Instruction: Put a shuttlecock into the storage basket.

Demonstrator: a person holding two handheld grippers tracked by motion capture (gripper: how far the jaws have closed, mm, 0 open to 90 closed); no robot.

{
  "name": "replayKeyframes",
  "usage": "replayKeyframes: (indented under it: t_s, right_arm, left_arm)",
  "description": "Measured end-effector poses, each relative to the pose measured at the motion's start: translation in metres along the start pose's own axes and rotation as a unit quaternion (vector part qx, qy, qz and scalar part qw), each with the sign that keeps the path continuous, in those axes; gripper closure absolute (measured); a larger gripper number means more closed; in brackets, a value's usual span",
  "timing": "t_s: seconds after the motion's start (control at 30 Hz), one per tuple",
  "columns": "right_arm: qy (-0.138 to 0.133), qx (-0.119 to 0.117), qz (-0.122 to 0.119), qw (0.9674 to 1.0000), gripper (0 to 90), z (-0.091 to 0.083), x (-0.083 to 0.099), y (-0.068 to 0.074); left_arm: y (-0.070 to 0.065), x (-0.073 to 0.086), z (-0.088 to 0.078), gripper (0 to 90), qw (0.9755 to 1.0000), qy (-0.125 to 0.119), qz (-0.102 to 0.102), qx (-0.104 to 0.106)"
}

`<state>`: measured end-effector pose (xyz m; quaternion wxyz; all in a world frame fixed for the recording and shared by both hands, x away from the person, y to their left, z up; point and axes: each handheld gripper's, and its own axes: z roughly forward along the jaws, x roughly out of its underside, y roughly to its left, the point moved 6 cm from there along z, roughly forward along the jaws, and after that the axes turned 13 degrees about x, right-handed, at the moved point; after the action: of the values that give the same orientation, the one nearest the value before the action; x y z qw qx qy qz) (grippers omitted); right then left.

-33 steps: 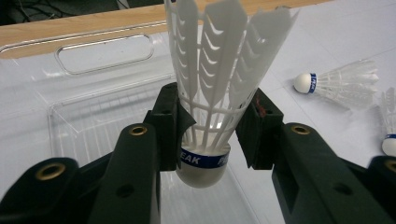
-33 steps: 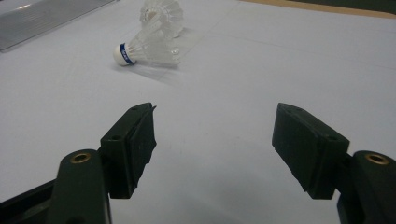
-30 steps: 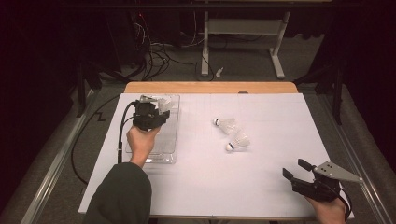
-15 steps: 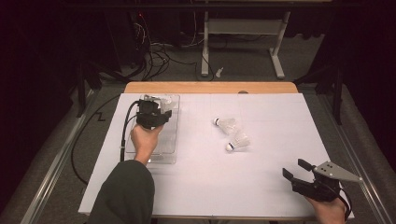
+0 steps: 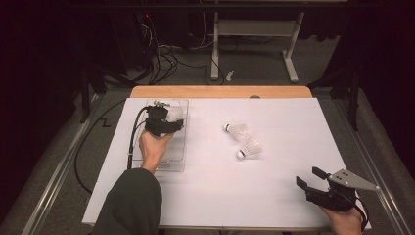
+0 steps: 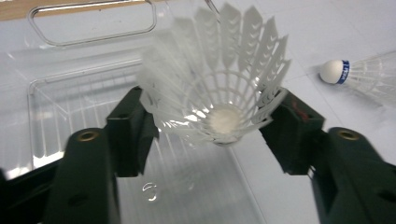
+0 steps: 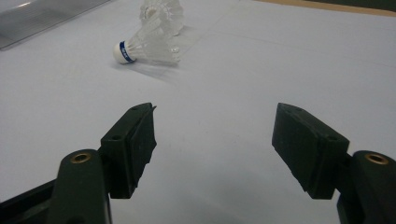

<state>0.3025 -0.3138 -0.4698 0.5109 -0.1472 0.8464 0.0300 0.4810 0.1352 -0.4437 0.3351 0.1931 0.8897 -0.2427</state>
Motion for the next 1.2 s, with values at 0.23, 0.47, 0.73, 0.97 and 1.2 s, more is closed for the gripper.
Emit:
replayKeyframes:
  t_s: [0.23,0.47,0.73,0.97,1.2]
  right_arm:
    - [0.0,0.001,-0.001,1.0,30.6,0.0,0.0,0.0]
    - [0.0,0.001,-0.001,1.0,30.7,0.0,0.0,0.0]
    - [-0.001,0.001,-0.001,1.0,30.7,-0.001,0.0,0.0]
    - [-0.002,0.001,-0.001,1.0,30.6,-0.001,0.0,0.0]
    - [-0.002,0.001,-0.001,1.0,30.6,-0.001,-0.001,0.0]
  left_arm:
    - [-0.002,0.0,-0.003,23.9,1.0,0.0,0.008,-0.002]
    - [-0.005,0.002,-0.008,23.6,0.9998,-0.011,0.017,-0.004]
    - [-0.01,0.004,-0.019,26.0,0.999,-0.034,0.028,-0.005]
    - [-0.017,0.009,-0.027,28.4,0.9982,-0.041,0.043,0.006]
    - [-0.024,0.013,-0.031,29.7,0.9974,-0.044,0.055,0.014]
